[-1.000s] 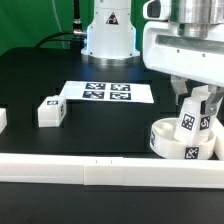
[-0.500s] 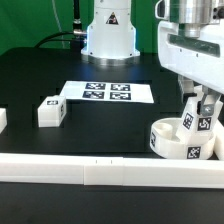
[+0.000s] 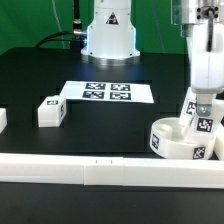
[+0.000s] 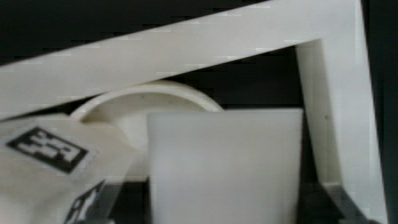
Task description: Assemble stool
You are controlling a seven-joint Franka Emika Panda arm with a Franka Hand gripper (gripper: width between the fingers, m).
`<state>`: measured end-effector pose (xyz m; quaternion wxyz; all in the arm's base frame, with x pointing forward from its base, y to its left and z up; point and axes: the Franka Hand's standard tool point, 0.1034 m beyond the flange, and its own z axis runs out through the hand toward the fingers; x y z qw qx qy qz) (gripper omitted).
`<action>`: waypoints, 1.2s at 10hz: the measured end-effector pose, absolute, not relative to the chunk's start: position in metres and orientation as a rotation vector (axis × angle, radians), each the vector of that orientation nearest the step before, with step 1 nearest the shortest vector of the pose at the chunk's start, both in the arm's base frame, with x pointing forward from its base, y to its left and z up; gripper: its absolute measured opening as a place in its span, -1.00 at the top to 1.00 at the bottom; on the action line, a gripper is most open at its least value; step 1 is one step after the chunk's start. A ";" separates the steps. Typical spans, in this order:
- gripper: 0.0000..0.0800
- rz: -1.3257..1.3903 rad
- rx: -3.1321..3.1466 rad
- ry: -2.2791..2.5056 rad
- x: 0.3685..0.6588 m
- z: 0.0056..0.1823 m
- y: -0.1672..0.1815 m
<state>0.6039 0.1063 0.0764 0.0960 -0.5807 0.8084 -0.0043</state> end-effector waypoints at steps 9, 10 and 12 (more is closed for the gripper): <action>0.16 -0.021 -1.088 2.567 0.599 0.077 0.120; -0.22 -0.014 -1.173 2.535 0.600 0.082 0.117; -0.54 -0.058 -1.246 2.478 0.601 0.097 0.102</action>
Offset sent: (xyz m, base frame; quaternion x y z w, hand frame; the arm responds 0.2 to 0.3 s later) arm -0.0069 0.0077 -0.0006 0.0533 -0.0148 0.2350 0.9704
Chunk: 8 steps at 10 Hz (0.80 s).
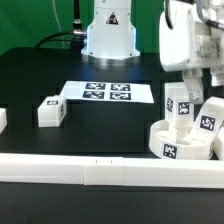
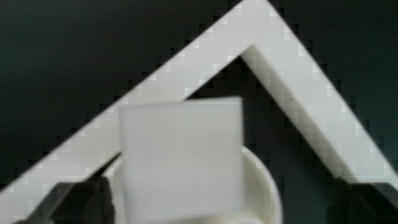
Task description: Assemble stool
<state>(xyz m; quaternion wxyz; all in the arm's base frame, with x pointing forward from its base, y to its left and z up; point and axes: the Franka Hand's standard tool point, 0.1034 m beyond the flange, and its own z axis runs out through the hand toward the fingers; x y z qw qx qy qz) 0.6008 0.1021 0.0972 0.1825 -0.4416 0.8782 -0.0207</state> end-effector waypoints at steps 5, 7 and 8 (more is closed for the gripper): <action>-0.62 -0.102 -1.323 2.429 0.602 0.112 0.082; -0.62 -0.106 -1.349 2.422 0.601 0.109 0.082; -0.62 -0.111 -1.395 2.413 0.598 0.102 0.082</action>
Offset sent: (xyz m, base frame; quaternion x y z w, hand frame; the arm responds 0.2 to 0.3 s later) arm 0.0000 0.0000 0.0000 0.0000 0.0000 0.0000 1.0000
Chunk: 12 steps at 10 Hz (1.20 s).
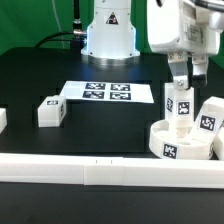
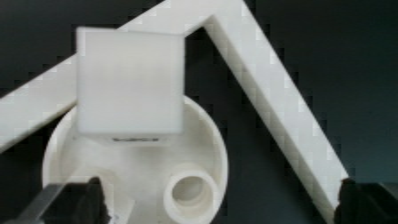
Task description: Assemble stool
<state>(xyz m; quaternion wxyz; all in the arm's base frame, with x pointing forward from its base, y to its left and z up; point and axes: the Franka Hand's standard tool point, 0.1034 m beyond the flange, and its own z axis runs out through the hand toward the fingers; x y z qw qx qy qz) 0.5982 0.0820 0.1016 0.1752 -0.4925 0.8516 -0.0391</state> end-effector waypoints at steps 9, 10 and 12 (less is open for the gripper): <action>-0.62 -0.343 -2.126 1.946 0.584 0.091 -0.002; -0.62 -0.308 -2.386 1.756 0.586 0.084 0.006; -0.62 -0.345 -2.653 1.437 0.594 0.089 0.004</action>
Offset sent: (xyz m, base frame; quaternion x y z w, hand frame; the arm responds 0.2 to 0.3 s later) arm -0.0055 -0.0741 -0.0061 0.0192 0.0290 -0.2210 0.9747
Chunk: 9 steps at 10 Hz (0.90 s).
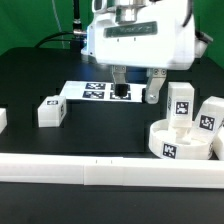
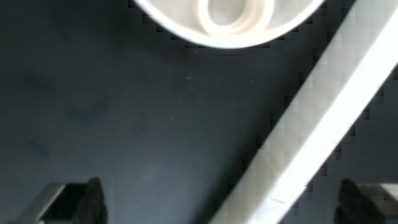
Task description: Assemble stool
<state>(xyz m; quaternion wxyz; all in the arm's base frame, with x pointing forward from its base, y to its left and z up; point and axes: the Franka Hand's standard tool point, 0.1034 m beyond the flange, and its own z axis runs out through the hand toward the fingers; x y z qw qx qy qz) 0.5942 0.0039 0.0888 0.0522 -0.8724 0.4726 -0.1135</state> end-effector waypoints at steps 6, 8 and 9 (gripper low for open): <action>-0.62 -0.440 -3.037 0.663 0.590 0.084 -0.020; -0.62 -0.469 -3.156 0.362 0.577 0.077 -0.064; -0.62 -0.471 -3.201 0.196 0.574 0.077 -0.083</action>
Offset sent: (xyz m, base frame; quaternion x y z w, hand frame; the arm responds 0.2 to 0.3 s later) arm 0.0000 0.0000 0.0000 0.0000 0.0000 -0.1938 0.9810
